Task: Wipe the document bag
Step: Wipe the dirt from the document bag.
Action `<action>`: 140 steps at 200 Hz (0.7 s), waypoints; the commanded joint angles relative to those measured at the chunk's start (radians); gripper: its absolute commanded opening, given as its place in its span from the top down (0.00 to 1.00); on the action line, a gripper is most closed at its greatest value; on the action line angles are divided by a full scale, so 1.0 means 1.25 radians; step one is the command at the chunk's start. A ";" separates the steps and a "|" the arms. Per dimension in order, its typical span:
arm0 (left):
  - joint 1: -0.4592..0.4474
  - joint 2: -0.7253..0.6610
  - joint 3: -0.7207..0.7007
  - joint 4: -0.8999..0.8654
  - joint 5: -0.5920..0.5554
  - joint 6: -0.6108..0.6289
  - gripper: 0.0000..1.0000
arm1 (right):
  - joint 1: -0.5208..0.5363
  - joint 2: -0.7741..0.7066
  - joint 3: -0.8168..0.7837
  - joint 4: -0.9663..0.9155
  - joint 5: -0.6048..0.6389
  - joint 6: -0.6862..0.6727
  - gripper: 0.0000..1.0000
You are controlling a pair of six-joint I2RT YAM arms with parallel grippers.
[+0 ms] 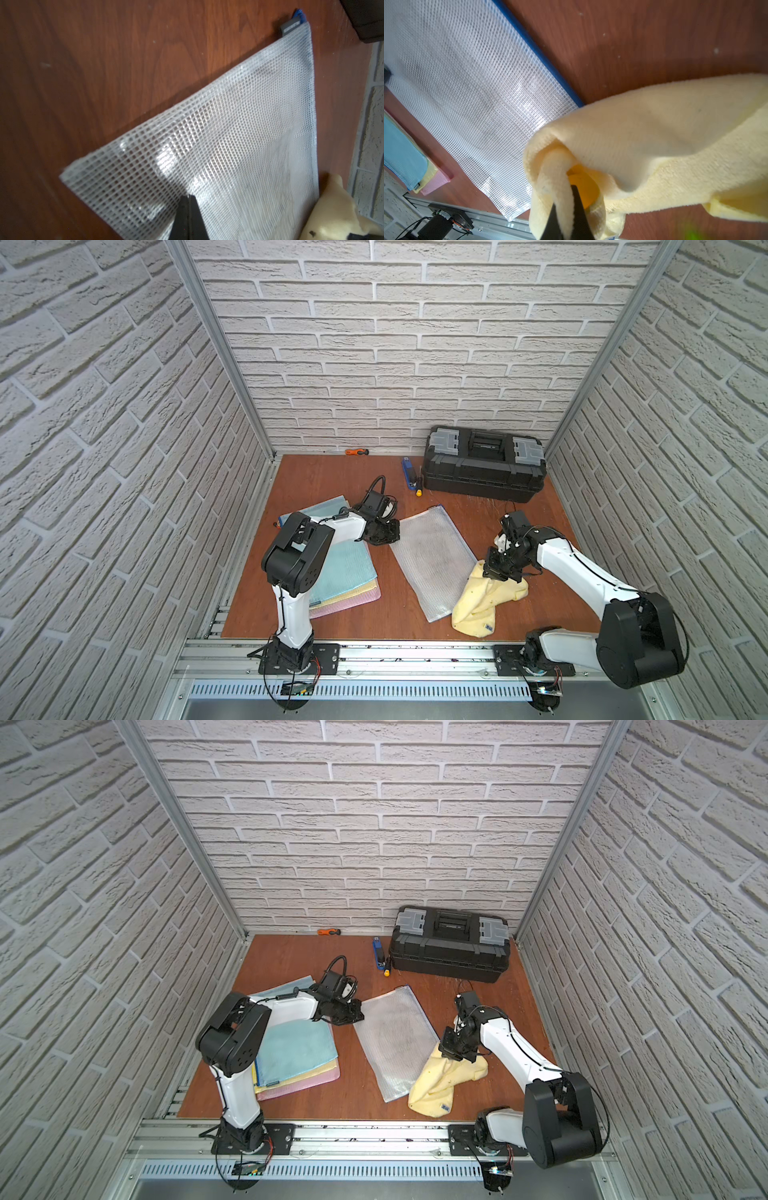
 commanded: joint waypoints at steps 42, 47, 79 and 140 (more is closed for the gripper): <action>-0.001 -0.297 -0.023 0.000 -0.093 0.026 0.18 | 0.009 0.158 0.044 0.082 -0.031 -0.046 0.98; -0.002 -0.323 -0.029 -0.006 -0.093 0.026 0.12 | 0.009 0.165 0.042 0.083 -0.025 -0.049 0.98; -0.004 -0.461 -0.089 -0.103 -0.059 0.015 0.02 | 0.008 0.188 0.041 0.095 -0.006 -0.069 0.98; -0.080 -0.607 -0.304 0.032 0.027 -0.284 0.02 | 0.009 0.256 0.065 0.135 -0.027 -0.082 0.98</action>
